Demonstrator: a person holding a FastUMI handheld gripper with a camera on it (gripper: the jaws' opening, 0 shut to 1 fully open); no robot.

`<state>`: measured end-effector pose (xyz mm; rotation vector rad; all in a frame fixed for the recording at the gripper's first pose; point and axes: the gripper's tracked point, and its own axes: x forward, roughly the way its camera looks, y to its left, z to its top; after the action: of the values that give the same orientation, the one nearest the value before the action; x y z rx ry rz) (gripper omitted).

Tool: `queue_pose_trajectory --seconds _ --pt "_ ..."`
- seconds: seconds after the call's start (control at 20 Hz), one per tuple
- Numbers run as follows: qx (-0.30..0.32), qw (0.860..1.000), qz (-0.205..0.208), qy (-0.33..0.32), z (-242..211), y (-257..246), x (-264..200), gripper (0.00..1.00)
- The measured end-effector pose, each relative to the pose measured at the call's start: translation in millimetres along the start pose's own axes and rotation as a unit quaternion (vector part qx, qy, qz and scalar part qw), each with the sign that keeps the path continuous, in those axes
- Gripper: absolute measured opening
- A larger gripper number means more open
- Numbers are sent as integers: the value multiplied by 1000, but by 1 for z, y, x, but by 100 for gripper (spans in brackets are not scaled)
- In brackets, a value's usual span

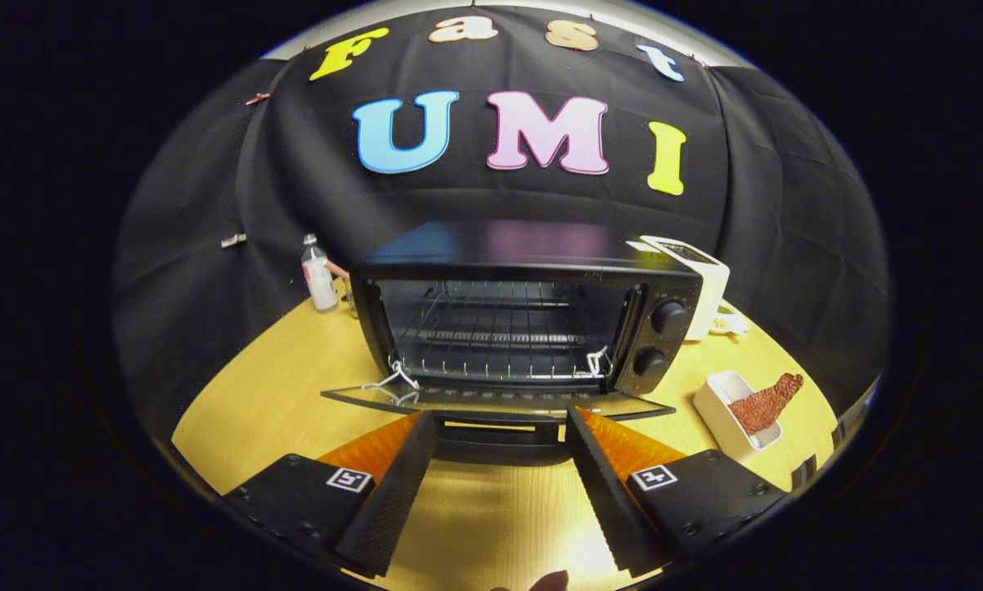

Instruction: Open the toaster oven, put the food inside, and close the toaster oven door.

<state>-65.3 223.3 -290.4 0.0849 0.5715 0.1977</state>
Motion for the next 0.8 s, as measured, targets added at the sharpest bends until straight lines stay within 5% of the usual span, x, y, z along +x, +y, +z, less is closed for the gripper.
queue_pose_trajectory --seconds 0.3,0.8 --pt "-30 996 20 80 -56 -2 3 98" --pt "-36 993 53 98 -61 -21 -17 98"
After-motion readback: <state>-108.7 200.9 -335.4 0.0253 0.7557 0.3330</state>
